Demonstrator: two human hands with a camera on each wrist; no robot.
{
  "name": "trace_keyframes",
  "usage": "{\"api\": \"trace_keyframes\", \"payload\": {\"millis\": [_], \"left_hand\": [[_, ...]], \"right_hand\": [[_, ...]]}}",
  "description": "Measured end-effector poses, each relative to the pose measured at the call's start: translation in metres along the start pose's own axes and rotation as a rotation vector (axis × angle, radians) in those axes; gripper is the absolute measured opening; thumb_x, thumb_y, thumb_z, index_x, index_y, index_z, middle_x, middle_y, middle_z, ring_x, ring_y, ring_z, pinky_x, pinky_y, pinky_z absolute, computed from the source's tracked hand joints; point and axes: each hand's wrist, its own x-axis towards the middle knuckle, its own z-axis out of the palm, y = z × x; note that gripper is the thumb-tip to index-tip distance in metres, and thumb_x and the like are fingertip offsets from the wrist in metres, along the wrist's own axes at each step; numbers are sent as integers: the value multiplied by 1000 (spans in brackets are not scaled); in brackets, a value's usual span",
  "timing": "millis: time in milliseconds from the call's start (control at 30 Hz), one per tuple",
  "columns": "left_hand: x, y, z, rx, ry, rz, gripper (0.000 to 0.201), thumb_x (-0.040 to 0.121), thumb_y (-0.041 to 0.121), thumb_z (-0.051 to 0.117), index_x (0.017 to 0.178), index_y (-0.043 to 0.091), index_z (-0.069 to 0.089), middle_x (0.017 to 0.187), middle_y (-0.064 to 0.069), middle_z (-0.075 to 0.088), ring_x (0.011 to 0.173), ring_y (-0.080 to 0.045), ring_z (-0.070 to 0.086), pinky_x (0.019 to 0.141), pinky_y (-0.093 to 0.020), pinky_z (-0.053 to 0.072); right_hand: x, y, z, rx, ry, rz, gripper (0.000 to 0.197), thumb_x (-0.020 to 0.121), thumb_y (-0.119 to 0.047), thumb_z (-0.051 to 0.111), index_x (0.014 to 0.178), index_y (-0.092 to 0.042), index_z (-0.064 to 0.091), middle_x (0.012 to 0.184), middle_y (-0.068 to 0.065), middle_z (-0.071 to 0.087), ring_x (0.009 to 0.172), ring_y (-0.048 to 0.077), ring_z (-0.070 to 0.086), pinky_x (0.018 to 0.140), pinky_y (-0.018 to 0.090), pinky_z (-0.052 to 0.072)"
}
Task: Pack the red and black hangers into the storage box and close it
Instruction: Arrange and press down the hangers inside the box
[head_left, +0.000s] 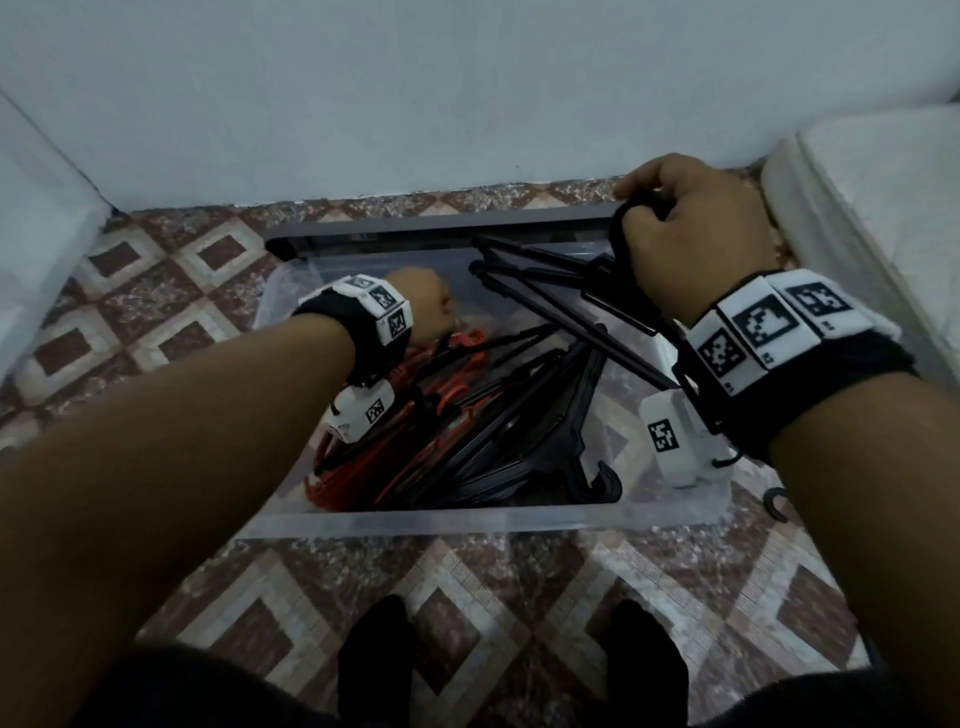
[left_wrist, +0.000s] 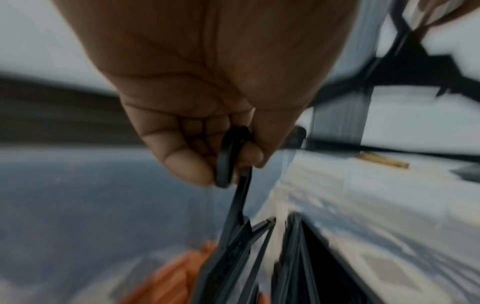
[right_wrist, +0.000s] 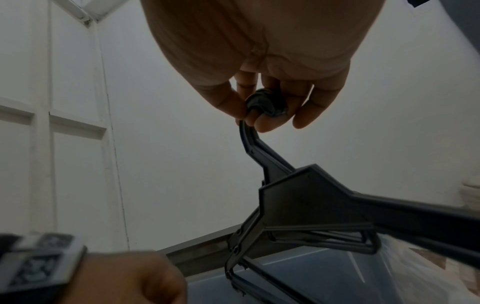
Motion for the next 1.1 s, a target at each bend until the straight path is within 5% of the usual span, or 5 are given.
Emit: {"api": "trace_keyframes", "payload": {"millis": [200,500,667,1000,1100], "left_hand": [[-69,-6,-77,2,268,35,25,94,34,59,105,18,74,106,-9,71,98,-31,62,72,-28,40],[-118,32,-93,-285,492,-11,20,91,24,56,100,24,75,100,-1,71,85,-18,59,72,-24,39],[-123,50,-90,-171,410,12,19,93,22,53,93,16,71,93,-5,70,76,-21,56,67,-27,38],[-135,67,-86,-915,90,-107,11,89,13,67,88,3,72,62,-9,70,51,-19,66,50,-27,57],[-135,73,-82,-1044,-45,-30,16,93,11,60,99,-2,68,75,-17,70,59,-23,69,56,-30,59]], "right_hand": [[-7,-12,-20,28,61,-14,31,88,-18,51,110,-22,72,104,3,72,87,17,64,81,23,49],[-19,-14,-34,36,-5,-52,29,92,-21,54,114,-25,72,110,2,73,97,17,67,85,19,46],[-22,-4,-36,268,-121,-5,26,92,-12,55,108,-20,74,74,-6,69,55,-4,61,52,6,44],[-21,-1,-33,266,-255,16,30,88,-8,58,110,-22,73,80,-4,73,67,6,68,74,23,54],[-20,0,-32,240,-245,0,30,90,-9,57,111,-23,72,81,-7,72,64,-1,67,66,11,52]]}}
